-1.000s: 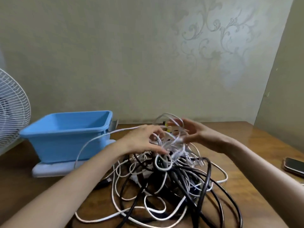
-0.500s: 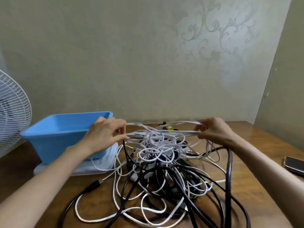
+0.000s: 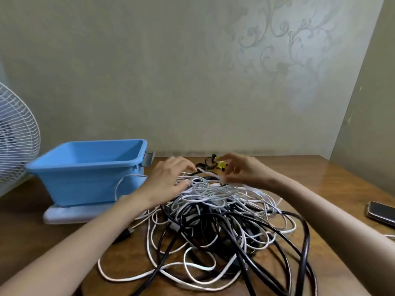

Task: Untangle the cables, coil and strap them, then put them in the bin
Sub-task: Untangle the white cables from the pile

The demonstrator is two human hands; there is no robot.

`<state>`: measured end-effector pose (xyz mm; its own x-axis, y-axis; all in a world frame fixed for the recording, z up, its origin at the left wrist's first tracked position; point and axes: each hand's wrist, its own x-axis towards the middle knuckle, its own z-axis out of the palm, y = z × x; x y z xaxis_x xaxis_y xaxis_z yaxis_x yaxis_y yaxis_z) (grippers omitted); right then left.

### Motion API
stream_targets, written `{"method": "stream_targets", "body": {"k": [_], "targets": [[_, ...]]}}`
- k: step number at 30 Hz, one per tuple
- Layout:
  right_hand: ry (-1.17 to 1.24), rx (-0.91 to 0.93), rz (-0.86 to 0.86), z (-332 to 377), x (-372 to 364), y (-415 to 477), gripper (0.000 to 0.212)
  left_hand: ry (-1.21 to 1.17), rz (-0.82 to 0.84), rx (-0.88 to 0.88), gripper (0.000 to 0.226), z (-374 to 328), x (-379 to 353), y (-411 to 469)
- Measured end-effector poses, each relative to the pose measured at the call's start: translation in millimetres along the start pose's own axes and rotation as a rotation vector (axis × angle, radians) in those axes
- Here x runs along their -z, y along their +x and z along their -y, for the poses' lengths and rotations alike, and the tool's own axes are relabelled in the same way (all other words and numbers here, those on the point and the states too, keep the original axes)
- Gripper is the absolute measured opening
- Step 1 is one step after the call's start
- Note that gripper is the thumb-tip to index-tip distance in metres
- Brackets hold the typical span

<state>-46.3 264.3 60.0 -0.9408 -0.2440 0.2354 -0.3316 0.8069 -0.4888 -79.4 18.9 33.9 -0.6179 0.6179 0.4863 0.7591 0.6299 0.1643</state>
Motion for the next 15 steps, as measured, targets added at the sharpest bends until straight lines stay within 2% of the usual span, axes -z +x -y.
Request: {"method": "stream_targets", "body": {"k": [2,4,7,10,12,13,15], "targets": [[-0.069,-0.049,0.112,-1,-11,9,0.048,-0.038,0.254,0.074,0.026,-2,-5,7],[-0.061,-0.087,0.027,-5,-11,15,0.038,-0.110,0.391,0.032,0.016,-1,-4,7],[0.151,-0.177,-0.060,-18,0,22,0.031,-0.218,0.635,-0.047,0.035,1,9,-12],[0.237,-0.271,0.192,-27,6,19,0.037,-0.230,0.802,-0.067,0.053,2,8,-40],[0.214,-0.245,0.330,-28,4,14,0.038,-0.246,0.745,-0.032,0.042,0,9,-45],[0.214,-0.213,0.340,-27,3,12,0.037,-0.280,0.667,0.026,0.032,-1,11,-43],[0.251,-0.153,0.289,-22,6,11,0.037,-0.423,0.345,0.166,0.022,-3,18,-32]]}}
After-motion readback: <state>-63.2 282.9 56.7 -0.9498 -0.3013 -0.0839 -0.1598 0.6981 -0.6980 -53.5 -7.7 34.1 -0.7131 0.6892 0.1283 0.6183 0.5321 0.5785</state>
